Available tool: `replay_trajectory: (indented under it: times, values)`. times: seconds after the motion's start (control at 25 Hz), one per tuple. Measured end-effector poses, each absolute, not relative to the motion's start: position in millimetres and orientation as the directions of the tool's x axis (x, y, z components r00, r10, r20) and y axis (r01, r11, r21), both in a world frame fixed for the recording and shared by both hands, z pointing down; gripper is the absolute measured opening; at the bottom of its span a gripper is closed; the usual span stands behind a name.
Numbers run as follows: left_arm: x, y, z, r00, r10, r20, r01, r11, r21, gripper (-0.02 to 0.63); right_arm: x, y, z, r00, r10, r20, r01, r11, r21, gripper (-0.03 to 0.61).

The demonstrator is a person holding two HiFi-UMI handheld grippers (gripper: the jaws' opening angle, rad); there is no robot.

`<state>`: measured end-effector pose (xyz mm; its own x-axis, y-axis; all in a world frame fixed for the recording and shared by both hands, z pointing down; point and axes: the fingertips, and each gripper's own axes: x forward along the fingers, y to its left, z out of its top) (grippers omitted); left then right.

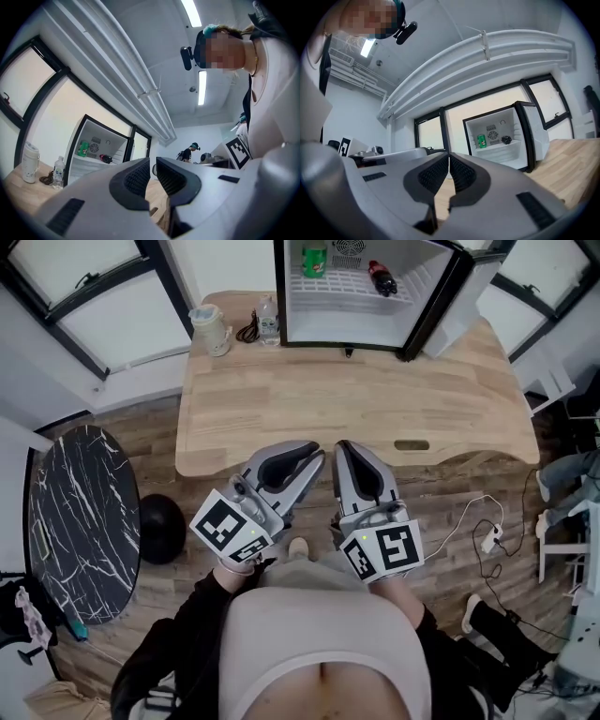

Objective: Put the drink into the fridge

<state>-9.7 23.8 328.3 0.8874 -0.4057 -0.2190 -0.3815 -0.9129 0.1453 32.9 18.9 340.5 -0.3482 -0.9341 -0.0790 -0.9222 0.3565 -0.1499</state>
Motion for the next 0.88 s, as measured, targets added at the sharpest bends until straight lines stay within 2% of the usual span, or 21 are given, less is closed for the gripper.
replay_trajectory:
  times: [0.88]
  values:
    - [27.7, 218.2, 341.5, 0.878, -0.436, -0.195, -0.41, -0.898, 0.163, 0.048, 69.1, 219.2, 353.3, -0.359, -0.932, -0.04, -0.921, 0.361, -0.146, 0.032]
